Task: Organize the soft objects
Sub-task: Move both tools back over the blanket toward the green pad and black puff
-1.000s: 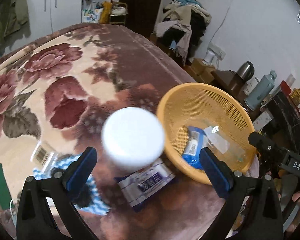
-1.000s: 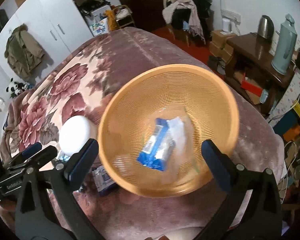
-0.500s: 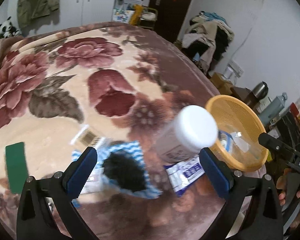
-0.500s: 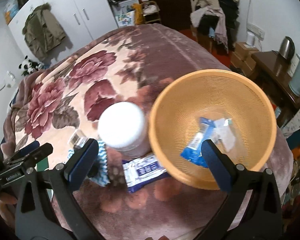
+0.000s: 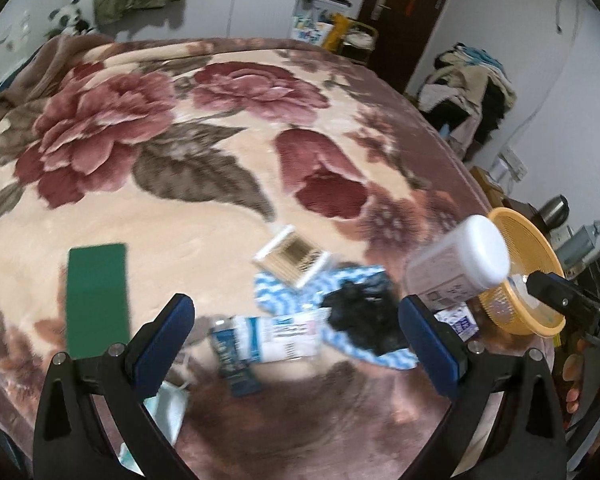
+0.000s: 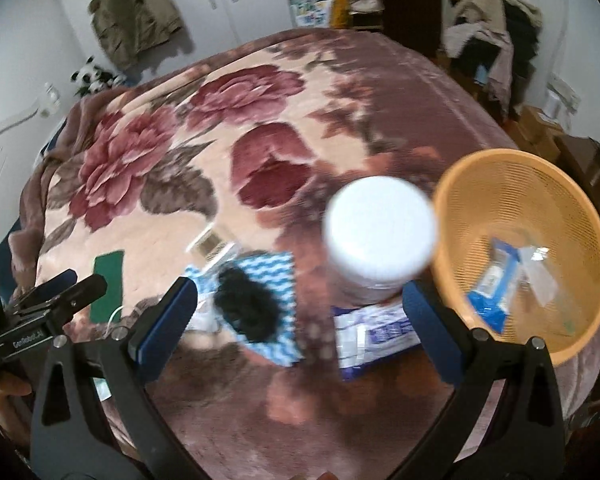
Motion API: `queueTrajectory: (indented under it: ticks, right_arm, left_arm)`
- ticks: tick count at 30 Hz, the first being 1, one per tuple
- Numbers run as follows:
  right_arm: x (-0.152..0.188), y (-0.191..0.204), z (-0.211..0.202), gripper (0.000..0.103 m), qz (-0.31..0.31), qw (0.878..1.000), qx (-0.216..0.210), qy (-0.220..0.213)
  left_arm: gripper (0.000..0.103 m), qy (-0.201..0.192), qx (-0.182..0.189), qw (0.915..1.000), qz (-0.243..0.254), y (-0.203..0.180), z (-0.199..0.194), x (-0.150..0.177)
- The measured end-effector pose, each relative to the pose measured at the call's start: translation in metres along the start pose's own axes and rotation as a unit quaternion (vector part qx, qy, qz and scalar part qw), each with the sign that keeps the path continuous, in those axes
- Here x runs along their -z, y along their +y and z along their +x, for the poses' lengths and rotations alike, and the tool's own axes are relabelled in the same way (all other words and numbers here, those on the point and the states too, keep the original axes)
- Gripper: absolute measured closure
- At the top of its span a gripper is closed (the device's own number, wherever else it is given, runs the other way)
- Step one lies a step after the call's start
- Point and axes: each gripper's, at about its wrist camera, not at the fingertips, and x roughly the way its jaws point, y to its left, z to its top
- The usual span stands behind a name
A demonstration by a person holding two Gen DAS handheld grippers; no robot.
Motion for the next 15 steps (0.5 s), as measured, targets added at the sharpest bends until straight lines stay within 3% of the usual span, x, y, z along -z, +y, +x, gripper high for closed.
queueTrajectory:
  ticks: [6,15]
  right_arm:
    - [0.009,0.037,0.03,0.0,-0.031,0.999,-0.015,0.03]
    - [0.024,0.059,0.084,0.0,-0.05,0.995,-0.011,0.083]
  left_arm:
    - [0.001,0.004,-0.014,0.9994,-0.032,0.045,-0.001,0.012]
    - [0.001,0.019,-0.034,0.996,-0.08,0.108,0.011,0.027]
